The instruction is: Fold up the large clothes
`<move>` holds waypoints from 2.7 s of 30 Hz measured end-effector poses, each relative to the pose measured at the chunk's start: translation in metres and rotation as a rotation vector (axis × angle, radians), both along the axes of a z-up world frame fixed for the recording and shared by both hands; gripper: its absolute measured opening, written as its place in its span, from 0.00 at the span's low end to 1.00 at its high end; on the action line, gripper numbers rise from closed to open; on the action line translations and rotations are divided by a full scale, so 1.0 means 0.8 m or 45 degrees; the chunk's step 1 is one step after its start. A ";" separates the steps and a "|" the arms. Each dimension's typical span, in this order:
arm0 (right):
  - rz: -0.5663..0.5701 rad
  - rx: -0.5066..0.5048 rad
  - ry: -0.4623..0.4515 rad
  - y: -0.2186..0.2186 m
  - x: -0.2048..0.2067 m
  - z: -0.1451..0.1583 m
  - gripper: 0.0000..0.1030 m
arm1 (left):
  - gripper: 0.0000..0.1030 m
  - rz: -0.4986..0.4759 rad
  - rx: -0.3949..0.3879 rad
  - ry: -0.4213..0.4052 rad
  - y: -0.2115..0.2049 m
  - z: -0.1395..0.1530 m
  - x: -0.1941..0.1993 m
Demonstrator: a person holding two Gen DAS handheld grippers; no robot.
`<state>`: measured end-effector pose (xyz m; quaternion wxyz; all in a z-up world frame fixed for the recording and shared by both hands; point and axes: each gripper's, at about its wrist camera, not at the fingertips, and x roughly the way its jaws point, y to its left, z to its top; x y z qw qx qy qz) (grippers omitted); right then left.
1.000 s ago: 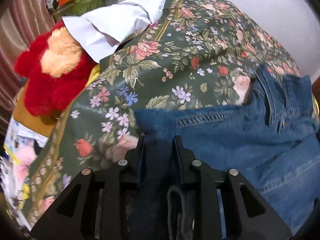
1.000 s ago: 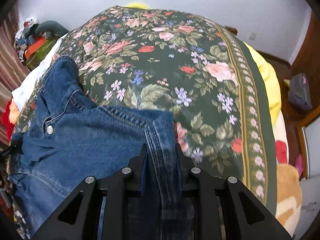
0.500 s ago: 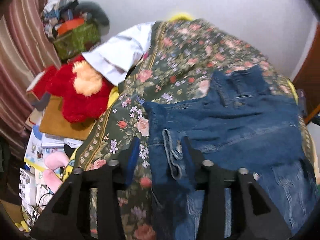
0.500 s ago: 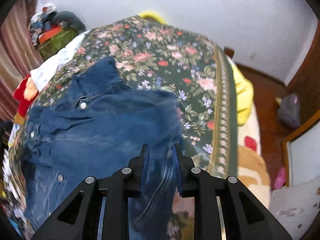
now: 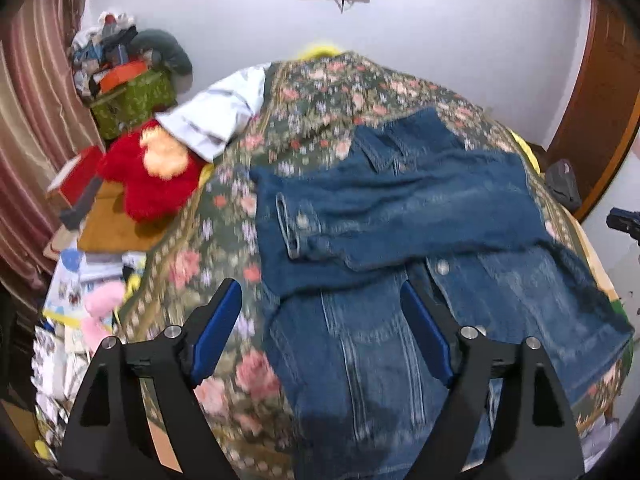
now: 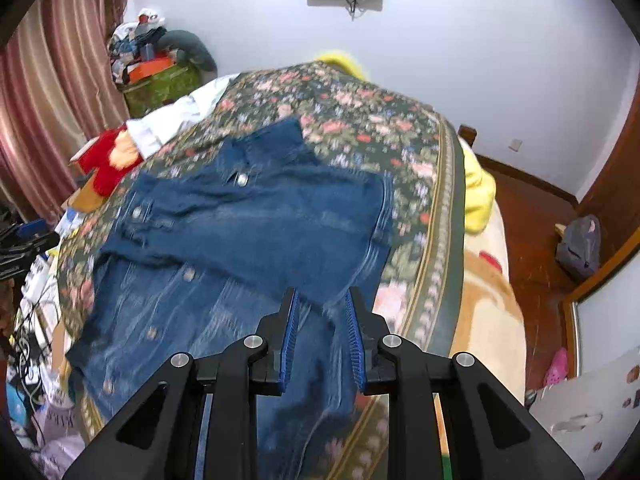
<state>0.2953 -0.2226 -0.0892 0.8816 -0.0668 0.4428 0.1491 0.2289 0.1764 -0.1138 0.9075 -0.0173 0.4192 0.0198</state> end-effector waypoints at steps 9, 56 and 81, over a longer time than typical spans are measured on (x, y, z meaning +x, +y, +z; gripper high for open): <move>-0.010 -0.100 0.322 -0.013 -0.041 -0.123 0.18 | 0.80 0.126 -0.111 0.271 0.047 -0.100 -0.044; -0.089 0.521 0.270 -0.023 -0.051 -0.092 0.19 | 0.22 0.113 -0.512 0.203 0.020 -0.127 -0.067; -0.237 0.493 -0.144 0.023 0.213 0.003 0.16 | 0.17 0.309 -0.457 -0.137 0.104 0.006 0.189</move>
